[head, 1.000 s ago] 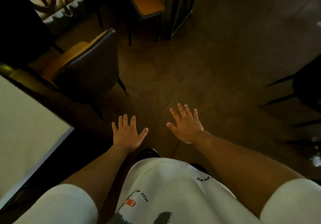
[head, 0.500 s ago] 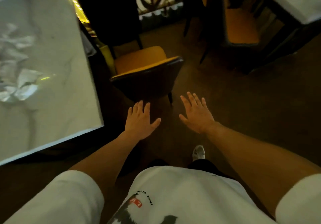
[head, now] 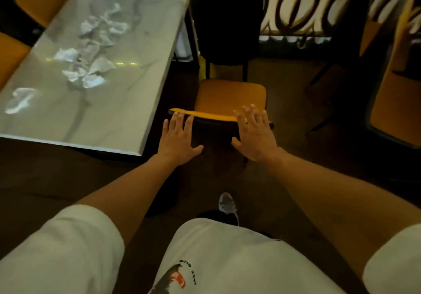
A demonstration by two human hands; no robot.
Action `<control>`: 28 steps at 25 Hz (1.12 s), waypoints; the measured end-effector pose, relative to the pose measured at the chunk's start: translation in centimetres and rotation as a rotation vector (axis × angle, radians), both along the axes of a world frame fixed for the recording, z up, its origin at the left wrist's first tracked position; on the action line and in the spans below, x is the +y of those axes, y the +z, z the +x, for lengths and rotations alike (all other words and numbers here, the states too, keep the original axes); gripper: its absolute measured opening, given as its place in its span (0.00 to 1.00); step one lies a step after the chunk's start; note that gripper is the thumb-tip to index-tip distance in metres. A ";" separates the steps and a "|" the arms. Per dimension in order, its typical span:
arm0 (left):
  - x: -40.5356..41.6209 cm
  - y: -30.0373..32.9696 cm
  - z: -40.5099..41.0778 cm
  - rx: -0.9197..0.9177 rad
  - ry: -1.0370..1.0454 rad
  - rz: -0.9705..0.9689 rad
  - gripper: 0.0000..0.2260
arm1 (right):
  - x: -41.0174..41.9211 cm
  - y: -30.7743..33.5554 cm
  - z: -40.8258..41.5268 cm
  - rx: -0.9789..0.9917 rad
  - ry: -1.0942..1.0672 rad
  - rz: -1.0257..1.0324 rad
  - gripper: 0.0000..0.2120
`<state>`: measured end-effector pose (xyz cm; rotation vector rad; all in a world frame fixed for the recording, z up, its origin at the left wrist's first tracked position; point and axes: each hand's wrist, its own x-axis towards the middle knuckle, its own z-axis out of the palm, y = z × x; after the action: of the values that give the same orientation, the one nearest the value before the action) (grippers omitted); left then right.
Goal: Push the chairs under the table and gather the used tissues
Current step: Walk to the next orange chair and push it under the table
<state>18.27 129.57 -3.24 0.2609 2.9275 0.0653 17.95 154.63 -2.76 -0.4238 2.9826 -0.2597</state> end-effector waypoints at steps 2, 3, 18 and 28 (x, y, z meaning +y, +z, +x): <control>0.2 -0.6 -3.4 -0.065 -0.043 -0.029 0.47 | 0.7 -0.7 -2.6 -0.035 -0.009 0.032 0.41; 0.3 -1.0 -5.0 -0.099 -0.078 -0.047 0.48 | 1.1 -1.0 -3.3 -0.070 -0.021 0.029 0.42; 1.0 -1.9 -12.2 -0.328 -0.278 -0.093 0.20 | 2.6 -3.3 -8.6 -0.339 0.223 0.005 0.28; 9.0 -0.9 -2.5 -0.380 0.104 -0.010 0.22 | 9.5 -2.6 -9.0 -0.388 0.714 0.103 0.24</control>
<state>15.74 138.53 -4.18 0.0817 2.5603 0.1034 8.96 164.15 -5.36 -1.2114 2.2773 -0.0953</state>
